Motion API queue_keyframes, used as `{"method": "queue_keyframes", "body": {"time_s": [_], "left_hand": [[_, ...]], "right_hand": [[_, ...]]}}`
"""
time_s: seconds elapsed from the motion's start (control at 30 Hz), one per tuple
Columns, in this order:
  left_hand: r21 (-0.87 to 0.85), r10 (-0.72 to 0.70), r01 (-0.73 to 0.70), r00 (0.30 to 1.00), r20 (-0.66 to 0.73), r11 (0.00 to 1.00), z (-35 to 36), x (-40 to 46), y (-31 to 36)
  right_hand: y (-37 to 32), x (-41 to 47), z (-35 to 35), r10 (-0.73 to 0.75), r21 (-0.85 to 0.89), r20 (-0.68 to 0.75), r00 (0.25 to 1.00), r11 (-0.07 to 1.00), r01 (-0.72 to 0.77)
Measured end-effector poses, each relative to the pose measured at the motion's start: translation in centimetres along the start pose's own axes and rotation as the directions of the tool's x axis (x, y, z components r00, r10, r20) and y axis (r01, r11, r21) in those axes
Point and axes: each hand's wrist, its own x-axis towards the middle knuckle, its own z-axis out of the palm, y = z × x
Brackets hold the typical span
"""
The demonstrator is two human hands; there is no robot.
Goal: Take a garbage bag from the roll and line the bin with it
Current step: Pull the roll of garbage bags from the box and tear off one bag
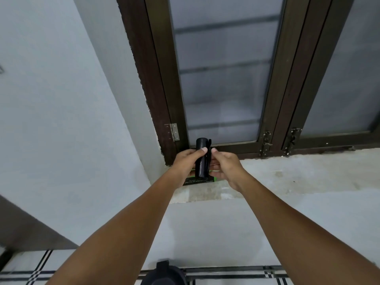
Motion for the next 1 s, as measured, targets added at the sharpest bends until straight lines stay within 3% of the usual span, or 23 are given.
{"method": "queue_keyframes", "body": {"time_s": [0.07,0.2,0.4,0.5,0.63,0.7,0.87,0.93,1.0], "left_hand": [[0.025,0.033,-0.034,0.999,0.039,0.999,0.1,-0.3,0.2],[-0.014,-0.008,0.009,0.998,0.067,1.000,0.1,-0.3,0.2],[-0.369,-0.178,0.208,0.977,0.114,0.906,0.1,0.0,0.6],[-0.258,-0.182,0.216,0.972,0.147,0.942,-0.1,0.4,0.4],[0.005,-0.167,0.166,0.986,0.029,0.986,-0.3,1.2,0.0],[0.050,-0.162,0.163,0.987,-0.016,0.985,-0.8,1.4,0.3],[0.024,-0.199,0.200,0.979,-0.035,0.980,-2.1,1.3,1.0],[0.011,-0.211,0.212,0.977,-0.041,0.977,-2.3,1.3,1.0],[0.004,-0.217,0.218,0.976,-0.029,0.976,-2.3,1.3,1.1]], "right_hand": [[0.1,0.0,0.2,0.000,0.091,-0.021,1.000,0.996,0.002],[0.0,0.4,0.6,-0.024,0.087,-0.084,0.996,0.996,0.031],[-0.8,1.2,1.0,0.156,0.273,-0.221,0.963,0.957,-0.093],[-1.4,1.0,1.3,0.207,0.321,-0.206,0.956,0.937,-0.134],[-2.4,0.9,0.9,0.295,0.231,-0.226,0.928,0.942,-0.244],[-2.8,0.8,0.3,0.263,0.127,-0.200,0.944,0.962,-0.241],[-3.1,-0.2,-1.0,0.227,-0.376,0.046,0.973,0.906,-0.193],[-2.7,0.3,-1.2,0.209,-0.417,0.013,0.978,0.890,-0.185],[-2.6,0.5,-0.9,0.178,-0.308,0.004,0.984,0.936,-0.169]]}}
